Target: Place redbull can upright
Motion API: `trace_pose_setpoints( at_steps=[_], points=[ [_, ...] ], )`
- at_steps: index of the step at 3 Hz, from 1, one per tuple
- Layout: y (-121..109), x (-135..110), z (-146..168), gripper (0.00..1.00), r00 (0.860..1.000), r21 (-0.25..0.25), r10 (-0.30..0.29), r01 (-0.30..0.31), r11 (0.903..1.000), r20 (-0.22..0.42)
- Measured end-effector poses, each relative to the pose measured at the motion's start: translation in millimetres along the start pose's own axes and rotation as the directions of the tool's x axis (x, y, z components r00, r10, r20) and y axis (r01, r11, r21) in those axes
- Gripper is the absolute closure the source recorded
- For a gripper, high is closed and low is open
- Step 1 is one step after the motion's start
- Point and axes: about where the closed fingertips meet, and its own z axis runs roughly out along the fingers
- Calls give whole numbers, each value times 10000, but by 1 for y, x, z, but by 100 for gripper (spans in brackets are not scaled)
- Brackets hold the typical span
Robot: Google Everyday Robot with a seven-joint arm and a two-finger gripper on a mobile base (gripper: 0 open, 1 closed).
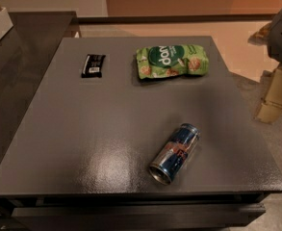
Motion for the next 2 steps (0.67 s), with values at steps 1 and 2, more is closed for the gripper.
trace_pose_setpoints(
  at_steps=[1, 2],
  points=[
    [0, 0, 0, 0, 10000, 2, 0, 0, 10000, 1],
    [3, -7, 3, 0, 9977, 98, -667, 668, 9977, -140]
  ],
)
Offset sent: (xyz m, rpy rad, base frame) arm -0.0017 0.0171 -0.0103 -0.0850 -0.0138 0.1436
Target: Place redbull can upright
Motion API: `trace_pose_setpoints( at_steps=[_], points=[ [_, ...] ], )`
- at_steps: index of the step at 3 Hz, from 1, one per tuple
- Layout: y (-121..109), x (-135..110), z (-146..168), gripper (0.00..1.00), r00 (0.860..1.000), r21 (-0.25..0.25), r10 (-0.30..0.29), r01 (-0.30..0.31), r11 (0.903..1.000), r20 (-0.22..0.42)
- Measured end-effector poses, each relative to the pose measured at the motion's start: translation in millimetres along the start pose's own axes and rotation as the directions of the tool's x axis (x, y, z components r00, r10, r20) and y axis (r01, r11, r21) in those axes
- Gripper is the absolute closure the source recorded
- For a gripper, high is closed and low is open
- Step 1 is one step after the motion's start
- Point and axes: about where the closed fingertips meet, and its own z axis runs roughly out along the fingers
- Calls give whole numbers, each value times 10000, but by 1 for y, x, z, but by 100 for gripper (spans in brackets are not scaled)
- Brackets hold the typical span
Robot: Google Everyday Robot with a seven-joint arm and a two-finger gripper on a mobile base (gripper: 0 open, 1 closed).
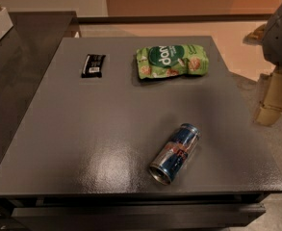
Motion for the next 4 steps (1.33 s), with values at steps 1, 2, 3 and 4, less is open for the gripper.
trace_pose_setpoints(
  at_steps=[1, 2, 3, 4],
  points=[
    [14, -16, 11, 0, 9897, -208, -1431, 1432, 9895, 27],
    [33, -33, 26, 0, 9487, -564, -3144, 3158, 9471, 321],
    [59, -49, 41, 0, 8736, -868, -4783, 4853, 8700, 898],
    [87, -66, 55, 0, 7629, -1036, -6258, 6439, 7581, 1622]
  ],
)
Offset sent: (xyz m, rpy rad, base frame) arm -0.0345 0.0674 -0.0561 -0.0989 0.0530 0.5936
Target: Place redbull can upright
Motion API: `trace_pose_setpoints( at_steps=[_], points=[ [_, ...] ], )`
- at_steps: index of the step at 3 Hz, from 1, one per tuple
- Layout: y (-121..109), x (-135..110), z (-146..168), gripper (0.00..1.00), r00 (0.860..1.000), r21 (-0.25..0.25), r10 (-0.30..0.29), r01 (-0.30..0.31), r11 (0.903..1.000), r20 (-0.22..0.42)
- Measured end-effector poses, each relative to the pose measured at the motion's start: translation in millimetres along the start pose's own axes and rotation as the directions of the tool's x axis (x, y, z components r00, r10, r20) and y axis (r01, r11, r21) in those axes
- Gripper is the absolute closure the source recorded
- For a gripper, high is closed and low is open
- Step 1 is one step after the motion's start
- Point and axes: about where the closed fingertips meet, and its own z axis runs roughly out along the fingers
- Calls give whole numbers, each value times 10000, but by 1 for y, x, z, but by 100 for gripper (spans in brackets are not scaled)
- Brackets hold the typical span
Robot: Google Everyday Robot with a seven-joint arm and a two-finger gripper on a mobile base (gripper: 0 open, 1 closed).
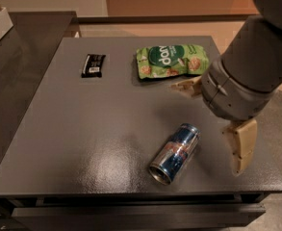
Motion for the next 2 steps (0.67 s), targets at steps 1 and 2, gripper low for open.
trace_pose_setpoints(
  at_steps=[1, 2],
  points=[
    [7, -23, 20, 0, 9863, -320, -1593, 1607, 9865, 436],
    [14, -37, 39, 0, 9607, -668, -2715, 2751, 9591, 576]
  ],
)
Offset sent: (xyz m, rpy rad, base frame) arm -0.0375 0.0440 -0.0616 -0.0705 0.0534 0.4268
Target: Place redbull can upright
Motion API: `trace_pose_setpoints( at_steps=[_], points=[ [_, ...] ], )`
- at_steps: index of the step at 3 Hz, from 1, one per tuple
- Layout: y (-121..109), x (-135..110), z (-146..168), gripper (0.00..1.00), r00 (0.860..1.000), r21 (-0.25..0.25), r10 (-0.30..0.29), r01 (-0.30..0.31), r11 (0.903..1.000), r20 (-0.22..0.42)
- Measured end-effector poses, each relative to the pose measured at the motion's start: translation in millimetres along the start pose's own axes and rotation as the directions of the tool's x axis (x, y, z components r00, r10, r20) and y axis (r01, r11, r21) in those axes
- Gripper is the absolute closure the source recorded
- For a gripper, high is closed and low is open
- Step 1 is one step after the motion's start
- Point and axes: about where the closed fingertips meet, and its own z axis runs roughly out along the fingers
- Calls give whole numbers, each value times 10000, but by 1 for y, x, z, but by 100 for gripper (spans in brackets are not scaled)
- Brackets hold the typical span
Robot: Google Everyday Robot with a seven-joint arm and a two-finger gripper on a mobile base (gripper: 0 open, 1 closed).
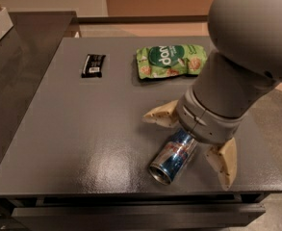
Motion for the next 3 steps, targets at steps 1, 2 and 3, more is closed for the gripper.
trace_pose_setpoints(
  at_steps=[1, 2, 3],
  points=[
    [-1, -6, 17, 0, 9967, -319, -808, 804, 9963, -124],
    [-4, -7, 31, 0, 9905, -556, -1342, 1324, 9896, -299],
    [-5, -7, 40, 17, 9851, -748, -1637, 1596, 9844, -524]
  ],
)
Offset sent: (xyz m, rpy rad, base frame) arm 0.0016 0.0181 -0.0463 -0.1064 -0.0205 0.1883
